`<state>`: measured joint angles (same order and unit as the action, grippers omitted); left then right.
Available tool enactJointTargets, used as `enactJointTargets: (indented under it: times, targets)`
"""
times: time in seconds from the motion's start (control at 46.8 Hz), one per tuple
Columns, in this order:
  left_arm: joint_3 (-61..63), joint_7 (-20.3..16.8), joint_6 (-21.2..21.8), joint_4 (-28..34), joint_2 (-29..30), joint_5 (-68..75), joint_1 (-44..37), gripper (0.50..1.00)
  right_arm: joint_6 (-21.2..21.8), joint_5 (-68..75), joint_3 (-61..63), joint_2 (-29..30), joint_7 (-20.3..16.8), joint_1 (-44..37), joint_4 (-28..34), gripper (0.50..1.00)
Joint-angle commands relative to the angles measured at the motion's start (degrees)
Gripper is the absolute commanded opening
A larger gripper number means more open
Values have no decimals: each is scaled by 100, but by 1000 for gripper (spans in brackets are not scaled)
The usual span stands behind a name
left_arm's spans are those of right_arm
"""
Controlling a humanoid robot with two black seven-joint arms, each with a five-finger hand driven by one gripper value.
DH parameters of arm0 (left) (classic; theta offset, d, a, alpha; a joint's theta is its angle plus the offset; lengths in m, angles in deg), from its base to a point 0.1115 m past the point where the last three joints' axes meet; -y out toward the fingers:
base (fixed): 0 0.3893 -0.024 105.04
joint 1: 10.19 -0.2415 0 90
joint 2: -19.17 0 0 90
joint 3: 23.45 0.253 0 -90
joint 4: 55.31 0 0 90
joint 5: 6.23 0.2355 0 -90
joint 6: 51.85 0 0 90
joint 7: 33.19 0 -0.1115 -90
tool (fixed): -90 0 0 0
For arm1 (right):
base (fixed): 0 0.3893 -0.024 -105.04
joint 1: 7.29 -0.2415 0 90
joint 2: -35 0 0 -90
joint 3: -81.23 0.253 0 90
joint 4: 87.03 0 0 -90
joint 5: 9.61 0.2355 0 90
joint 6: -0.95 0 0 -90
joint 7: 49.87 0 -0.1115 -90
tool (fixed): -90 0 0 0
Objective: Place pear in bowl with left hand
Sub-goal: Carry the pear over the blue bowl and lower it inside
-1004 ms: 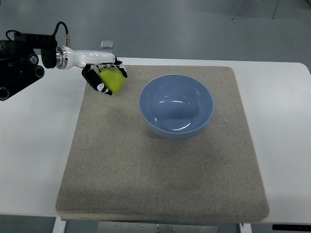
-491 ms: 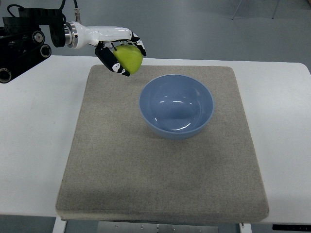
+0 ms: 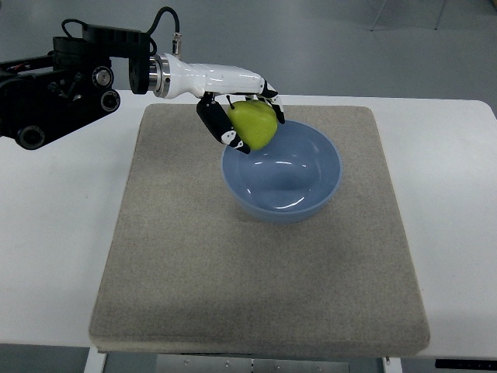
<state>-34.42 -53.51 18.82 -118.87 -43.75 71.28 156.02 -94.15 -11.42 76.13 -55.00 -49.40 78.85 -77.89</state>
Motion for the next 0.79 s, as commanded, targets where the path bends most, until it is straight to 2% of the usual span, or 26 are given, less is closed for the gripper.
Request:
enactJointTargets:
  times: [0.0, 0.149, 0.769]
  targets:
    - [42, 11, 0, -104, -36, 19, -9, 500, 0, 5, 0, 0, -2, 0, 0, 924]
    - [147, 11, -9, -104, -317, 54, -79, 500, 0, 5, 0, 0, 6, 0, 0, 924]
    - [420, 28, 35, 124, -458, 54, -229, 500, 0, -4, 0, 0, -2, 0, 0, 926]
